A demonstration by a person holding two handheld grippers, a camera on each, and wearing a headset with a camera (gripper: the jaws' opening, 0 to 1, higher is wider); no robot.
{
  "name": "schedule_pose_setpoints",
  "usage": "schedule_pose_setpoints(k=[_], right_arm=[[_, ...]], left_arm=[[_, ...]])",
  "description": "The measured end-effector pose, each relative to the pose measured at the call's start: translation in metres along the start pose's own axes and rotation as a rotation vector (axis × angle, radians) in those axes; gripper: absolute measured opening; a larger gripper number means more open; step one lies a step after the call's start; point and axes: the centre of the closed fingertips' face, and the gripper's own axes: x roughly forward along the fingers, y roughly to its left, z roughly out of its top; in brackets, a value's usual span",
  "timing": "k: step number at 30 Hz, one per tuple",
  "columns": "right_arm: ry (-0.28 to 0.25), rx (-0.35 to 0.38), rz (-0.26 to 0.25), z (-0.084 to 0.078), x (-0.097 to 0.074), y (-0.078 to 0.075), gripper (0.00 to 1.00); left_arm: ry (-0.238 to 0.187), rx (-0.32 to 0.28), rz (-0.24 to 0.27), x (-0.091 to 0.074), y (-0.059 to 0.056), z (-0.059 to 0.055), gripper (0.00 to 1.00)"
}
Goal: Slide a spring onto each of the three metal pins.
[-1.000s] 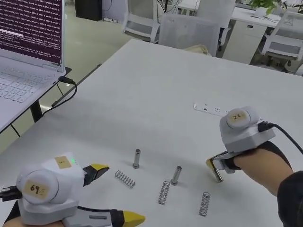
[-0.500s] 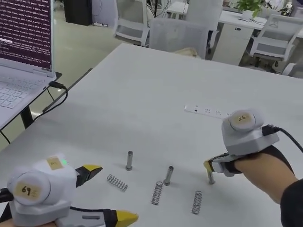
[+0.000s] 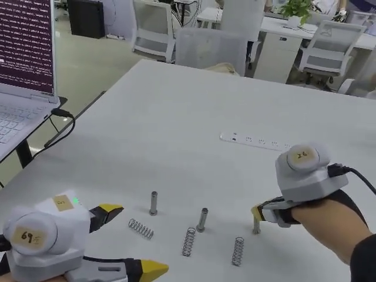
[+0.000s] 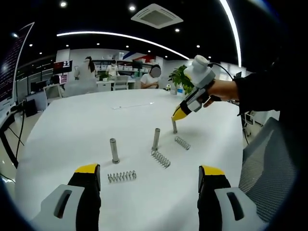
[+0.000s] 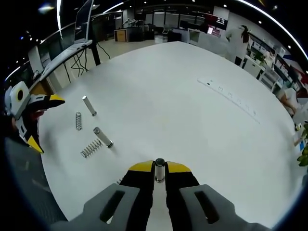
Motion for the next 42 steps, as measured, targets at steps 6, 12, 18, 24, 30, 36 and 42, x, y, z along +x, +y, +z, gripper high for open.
schedule_pose_setpoints(k=[6,12,18,24,30,36,42], right_arm=[[-0.008,0.014,0.004,-0.004,-0.004,0.002,0.05],[-0.010,0.010,0.010,-0.006,-0.006,0.007,0.05],[-0.006,0.007,0.012,-0.007,-0.008,0.009,0.05],[0.000,0.017,0.019,-0.010,-0.009,0.009,0.05],[0.009,0.017,0.023,-0.012,-0.010,0.010,0.05],[0.016,0.006,0.027,-0.011,-0.009,0.012,0.05],[0.017,-0.016,0.028,-0.010,-0.008,0.012,0.06]], left_arm=[[-0.001,0.007,-0.001,0.000,-0.001,0.003,0.81],[-0.001,0.012,-0.001,0.000,-0.001,0.004,0.81],[-0.002,0.015,-0.001,-0.001,-0.001,0.005,0.80],[0.002,0.018,-0.004,-0.001,-0.002,0.005,0.80],[0.004,0.021,-0.007,0.000,-0.003,0.005,0.80],[0.004,0.023,-0.008,-0.001,-0.004,0.006,0.80],[0.002,0.022,-0.005,-0.001,-0.003,0.006,0.80]])
